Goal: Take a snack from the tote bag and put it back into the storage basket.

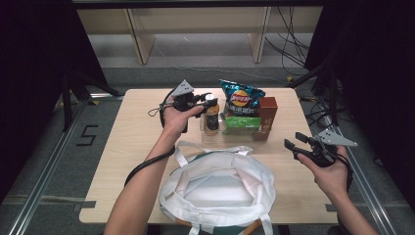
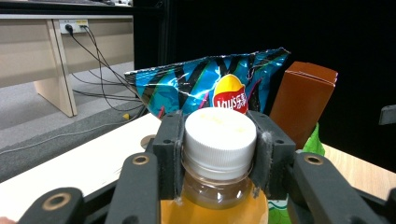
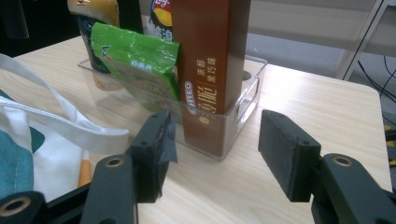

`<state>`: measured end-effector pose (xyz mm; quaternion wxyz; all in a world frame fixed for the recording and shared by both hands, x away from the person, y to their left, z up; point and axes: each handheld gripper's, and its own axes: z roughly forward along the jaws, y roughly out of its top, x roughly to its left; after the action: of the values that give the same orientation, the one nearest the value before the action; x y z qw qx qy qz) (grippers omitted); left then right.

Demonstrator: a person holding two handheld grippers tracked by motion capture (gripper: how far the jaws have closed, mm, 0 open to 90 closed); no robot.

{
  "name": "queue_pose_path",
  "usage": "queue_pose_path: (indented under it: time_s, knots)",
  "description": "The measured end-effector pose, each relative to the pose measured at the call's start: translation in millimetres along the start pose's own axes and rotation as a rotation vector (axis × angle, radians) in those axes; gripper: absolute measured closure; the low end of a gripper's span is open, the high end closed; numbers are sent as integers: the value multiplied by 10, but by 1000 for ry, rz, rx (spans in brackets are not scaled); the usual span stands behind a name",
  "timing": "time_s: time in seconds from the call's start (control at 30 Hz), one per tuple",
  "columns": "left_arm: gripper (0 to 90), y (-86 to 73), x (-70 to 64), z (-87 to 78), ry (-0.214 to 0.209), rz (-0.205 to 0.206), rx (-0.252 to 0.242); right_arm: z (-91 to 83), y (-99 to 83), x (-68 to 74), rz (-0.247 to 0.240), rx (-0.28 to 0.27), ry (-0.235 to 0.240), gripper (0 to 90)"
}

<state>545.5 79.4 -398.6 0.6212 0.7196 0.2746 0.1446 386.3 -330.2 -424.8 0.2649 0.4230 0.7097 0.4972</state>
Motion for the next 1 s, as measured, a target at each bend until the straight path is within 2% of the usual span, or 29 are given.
queue_pose_path:
  time_s: [0.37,0.43,0.77,0.8,0.83,0.9,1.0]
  knots:
    - [586,-21,-5,21,-3,1,7,-3,-1,-5,-5,3,2,451]
    - [586,-30,-5,24,-3,-1,9,-15,8,-8,-2,19,17,451]
    - [586,-55,2,41,-7,1,18,-15,5,-7,-1,23,11,451]
    - [586,-57,-1,42,-4,-4,18,-2,-1,0,5,1,2,451]
    - [586,-59,-1,42,-3,-4,18,-2,-1,0,4,1,1,451]
    - [586,-61,-2,42,-4,-3,19,-15,7,-9,-1,21,18,451]
    - [586,-65,-3,42,-3,-6,20,-18,6,-10,-1,21,16,451]
